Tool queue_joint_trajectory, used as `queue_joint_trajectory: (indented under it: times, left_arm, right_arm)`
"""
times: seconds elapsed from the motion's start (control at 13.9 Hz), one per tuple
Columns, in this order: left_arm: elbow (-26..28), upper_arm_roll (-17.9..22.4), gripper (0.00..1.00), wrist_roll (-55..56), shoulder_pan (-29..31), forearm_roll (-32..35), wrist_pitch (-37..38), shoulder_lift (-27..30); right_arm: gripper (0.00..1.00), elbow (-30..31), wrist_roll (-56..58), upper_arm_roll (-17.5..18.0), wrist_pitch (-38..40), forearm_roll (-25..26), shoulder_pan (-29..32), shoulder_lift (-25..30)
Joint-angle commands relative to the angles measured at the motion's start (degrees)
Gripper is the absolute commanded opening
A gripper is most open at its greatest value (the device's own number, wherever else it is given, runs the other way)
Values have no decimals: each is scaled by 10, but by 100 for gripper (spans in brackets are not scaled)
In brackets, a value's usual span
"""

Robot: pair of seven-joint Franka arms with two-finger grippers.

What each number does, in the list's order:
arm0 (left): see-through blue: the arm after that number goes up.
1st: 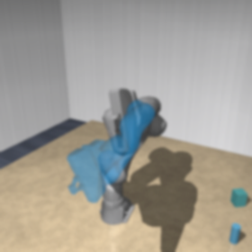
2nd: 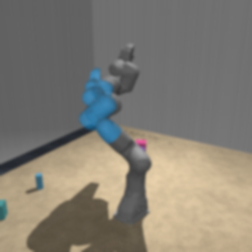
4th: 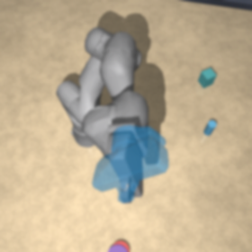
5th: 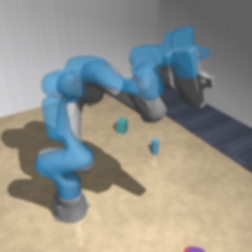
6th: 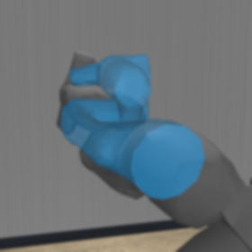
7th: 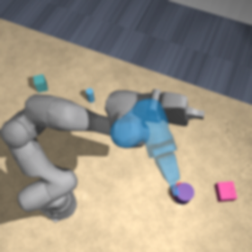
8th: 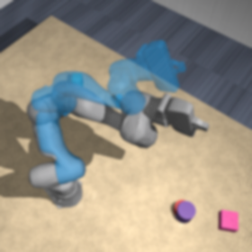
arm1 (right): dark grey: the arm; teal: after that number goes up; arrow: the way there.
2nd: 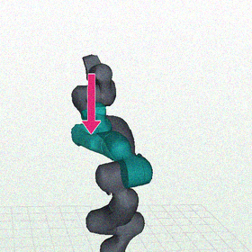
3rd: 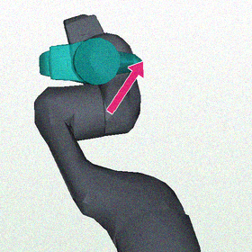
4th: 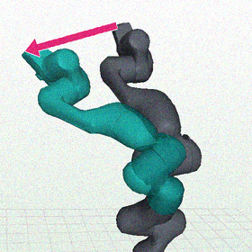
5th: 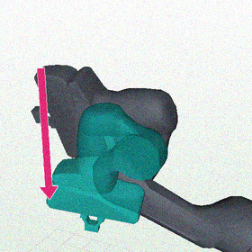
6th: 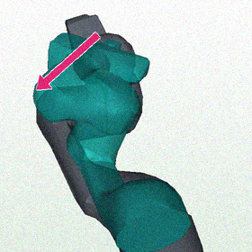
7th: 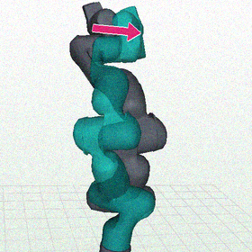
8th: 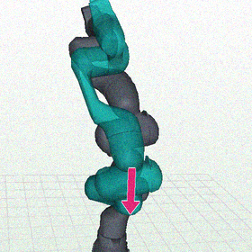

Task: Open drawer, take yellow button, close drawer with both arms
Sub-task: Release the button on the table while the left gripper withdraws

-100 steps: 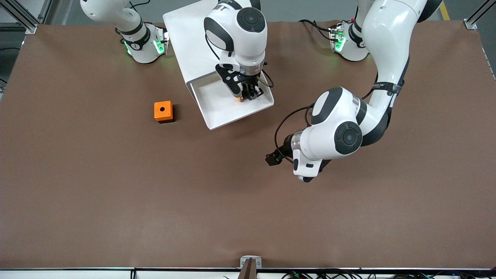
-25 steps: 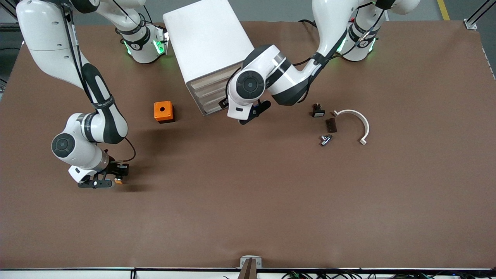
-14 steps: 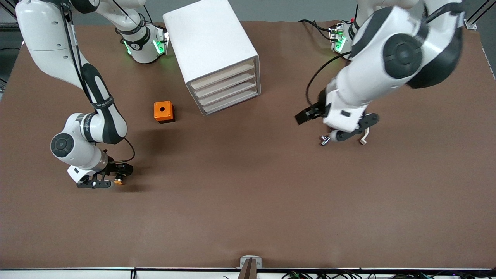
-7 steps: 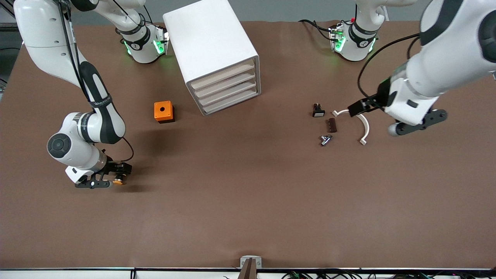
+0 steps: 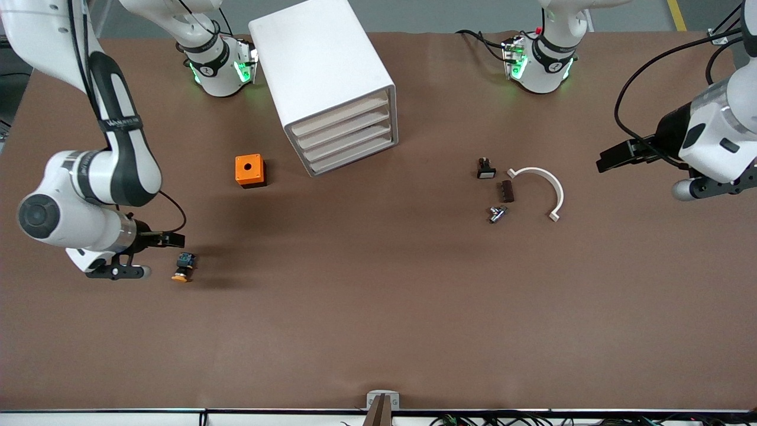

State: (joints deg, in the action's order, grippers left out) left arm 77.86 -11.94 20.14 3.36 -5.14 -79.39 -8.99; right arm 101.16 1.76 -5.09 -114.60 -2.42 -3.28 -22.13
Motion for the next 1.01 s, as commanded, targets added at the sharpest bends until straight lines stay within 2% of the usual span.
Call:
queue_joint_trajectory:
  times: [0.0, 0.14, 0.22, 0.43, 0.65, 0.93]
  left_arm:
    - [40, 36, 100, -47, -12, 9, 2, 43]
    - [71, 99, 100, -90, -46, 8, 1, 72]
    - [84, 114, 100, -106, -49, 8, 0, 84]
    - [122, 133, 100, -128, -54, 9, -13, 107]
    - [185, 133, 100, -128, -56, 9, -55, 149]
    - [186, 132, 100, -128, -49, 10, -68, 157]
  right_arm:
    - [100, -35, -12, 0, 79, 7, 0, 34]
    - [100, -63, -11, -1, 128, 7, 3, 52]
    - [100, -73, -10, -2, 147, 8, 5, 60]
    - [100, -88, -7, -2, 185, 17, 8, 89]
    - [100, -92, -7, 0, 199, 17, 7, 115]
    - [100, -97, -2, -2, 221, 18, 8, 147]
